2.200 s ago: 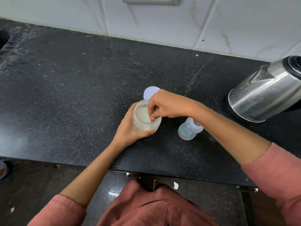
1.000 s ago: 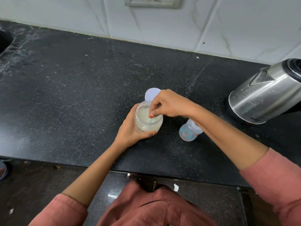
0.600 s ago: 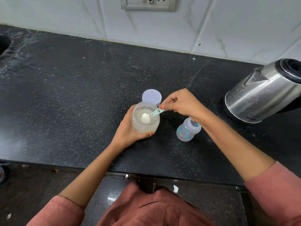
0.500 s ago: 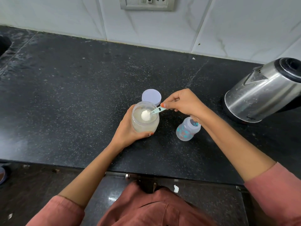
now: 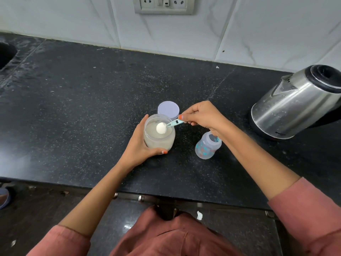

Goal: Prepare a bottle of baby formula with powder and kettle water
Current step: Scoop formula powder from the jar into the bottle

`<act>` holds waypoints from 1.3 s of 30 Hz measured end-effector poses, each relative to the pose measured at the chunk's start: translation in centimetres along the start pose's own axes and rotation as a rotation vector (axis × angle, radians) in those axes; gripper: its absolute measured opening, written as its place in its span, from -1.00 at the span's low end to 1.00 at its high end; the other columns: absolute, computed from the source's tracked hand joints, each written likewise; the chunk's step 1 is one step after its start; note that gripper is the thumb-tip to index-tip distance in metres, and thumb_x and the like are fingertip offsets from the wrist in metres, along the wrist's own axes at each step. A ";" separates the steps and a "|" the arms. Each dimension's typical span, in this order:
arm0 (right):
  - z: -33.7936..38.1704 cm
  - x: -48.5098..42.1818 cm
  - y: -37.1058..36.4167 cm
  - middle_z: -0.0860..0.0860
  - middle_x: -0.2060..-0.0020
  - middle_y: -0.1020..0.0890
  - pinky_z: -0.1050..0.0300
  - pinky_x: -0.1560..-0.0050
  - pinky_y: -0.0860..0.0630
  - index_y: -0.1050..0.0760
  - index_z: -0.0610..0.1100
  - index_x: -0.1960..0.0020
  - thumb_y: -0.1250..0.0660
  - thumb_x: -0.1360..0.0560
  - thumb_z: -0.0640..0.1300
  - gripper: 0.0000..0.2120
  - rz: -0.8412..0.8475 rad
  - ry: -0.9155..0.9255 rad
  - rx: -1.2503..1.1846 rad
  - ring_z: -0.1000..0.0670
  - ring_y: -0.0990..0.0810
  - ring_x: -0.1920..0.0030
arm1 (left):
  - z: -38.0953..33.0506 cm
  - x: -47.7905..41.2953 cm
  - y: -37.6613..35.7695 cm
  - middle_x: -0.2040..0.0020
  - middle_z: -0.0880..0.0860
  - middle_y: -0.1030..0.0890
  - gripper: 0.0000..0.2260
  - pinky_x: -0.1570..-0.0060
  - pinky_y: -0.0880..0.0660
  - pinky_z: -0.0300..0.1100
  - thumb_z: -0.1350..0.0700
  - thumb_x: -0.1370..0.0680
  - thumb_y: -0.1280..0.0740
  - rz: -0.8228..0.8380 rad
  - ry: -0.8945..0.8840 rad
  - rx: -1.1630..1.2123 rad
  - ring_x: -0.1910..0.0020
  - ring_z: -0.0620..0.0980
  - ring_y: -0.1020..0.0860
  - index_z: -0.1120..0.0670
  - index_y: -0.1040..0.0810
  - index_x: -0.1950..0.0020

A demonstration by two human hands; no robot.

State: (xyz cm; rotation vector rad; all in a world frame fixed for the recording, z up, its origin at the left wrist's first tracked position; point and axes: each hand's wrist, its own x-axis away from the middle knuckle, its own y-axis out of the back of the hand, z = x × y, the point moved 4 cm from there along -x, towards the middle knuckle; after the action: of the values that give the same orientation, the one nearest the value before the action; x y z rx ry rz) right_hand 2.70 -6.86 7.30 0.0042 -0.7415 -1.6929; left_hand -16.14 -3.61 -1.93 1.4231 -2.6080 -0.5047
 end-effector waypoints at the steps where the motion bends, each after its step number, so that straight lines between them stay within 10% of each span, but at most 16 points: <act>1: 0.0 0.0 0.1 0.03 0.34 -0.58 0.35 0.32 -0.44 -0.62 -0.20 0.06 -0.42 -0.40 -0.18 -0.86 0.004 -0.001 -0.004 0.14 -0.45 0.37 | 0.1 0.2 0.1 -0.40 -0.02 -0.33 0.04 -0.40 -0.18 -0.08 -0.18 -0.09 -0.55 -0.019 0.013 -0.012 -0.38 -0.14 -0.27 0.07 -0.15 -0.45; 8: 0.1 -0.2 0.7 0.02 0.35 -0.57 0.47 0.45 -0.42 -0.61 -0.22 0.01 -0.41 -0.41 -0.19 -0.82 0.029 -0.005 -0.065 0.16 -0.45 0.39 | -1.2 1.8 0.7 -0.34 -0.05 -0.36 -0.18 -0.24 -0.27 -0.44 -0.05 -0.19 -0.59 -0.167 -0.017 -0.031 -0.32 -0.12 -0.35 -0.05 -0.26 -0.34; 15: -0.1 -0.4 1.1 0.01 0.36 -0.56 0.47 0.46 -0.42 -0.60 -0.24 -0.02 -0.41 -0.42 -0.19 -0.80 0.065 -0.007 -0.117 0.16 -0.44 0.41 | -5.7 5.1 0.3 -0.12 -0.28 -0.45 -0.70 -0.15 -0.43 -0.23 0.08 -0.41 -0.42 -0.553 -0.370 -0.133 -0.12 -0.13 -0.47 0.07 -0.47 -0.10; 22: -0.2 -0.5 1.4 0.00 0.36 -0.56 0.45 0.48 -0.41 -0.59 -0.25 -0.01 -0.41 -0.42 -0.18 -0.80 0.093 -0.010 -0.102 0.15 -0.43 0.42 | -5.5 4.1 -7.3 -0.08 -0.17 -0.51 -0.68 -0.12 -0.41 -0.37 -0.01 -0.38 -0.41 -0.233 -0.244 -0.013 -0.08 -0.25 -0.49 -0.04 -0.47 -0.11; 28: -0.3 -0.7 1.4 0.02 0.40 -0.54 0.45 0.45 -0.41 -0.60 -0.26 0.01 -0.41 -0.42 -0.18 -0.81 0.119 -0.008 -0.103 0.16 -0.41 0.45 | -3.4 1.4 -12.1 -0.34 -0.05 -0.39 -0.28 -0.32 -0.29 -0.20 0.04 -0.31 -0.53 0.010 -0.012 0.007 -0.32 -0.18 -0.34 0.00 -0.27 -0.39; 39: -0.4 -1.0 1.6 0.02 0.39 -0.56 0.36 0.33 -0.44 -0.58 -0.18 0.15 -0.42 -0.41 -0.17 -0.92 0.127 -0.017 -0.107 0.15 -0.43 0.42 | -4.5 -0.2 -13.7 -0.08 -0.22 -0.49 -0.48 -0.05 -0.31 -0.57 0.13 -0.34 -0.51 -0.056 0.024 0.066 -0.07 -0.39 -0.44 -0.12 -0.38 -0.20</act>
State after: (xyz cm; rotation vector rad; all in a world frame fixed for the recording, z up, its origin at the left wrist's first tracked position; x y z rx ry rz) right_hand 4.52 -6.30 7.37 -0.1297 -0.6499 -1.6102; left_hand -4.00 -11.37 -2.44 1.5158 -2.5950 -0.4091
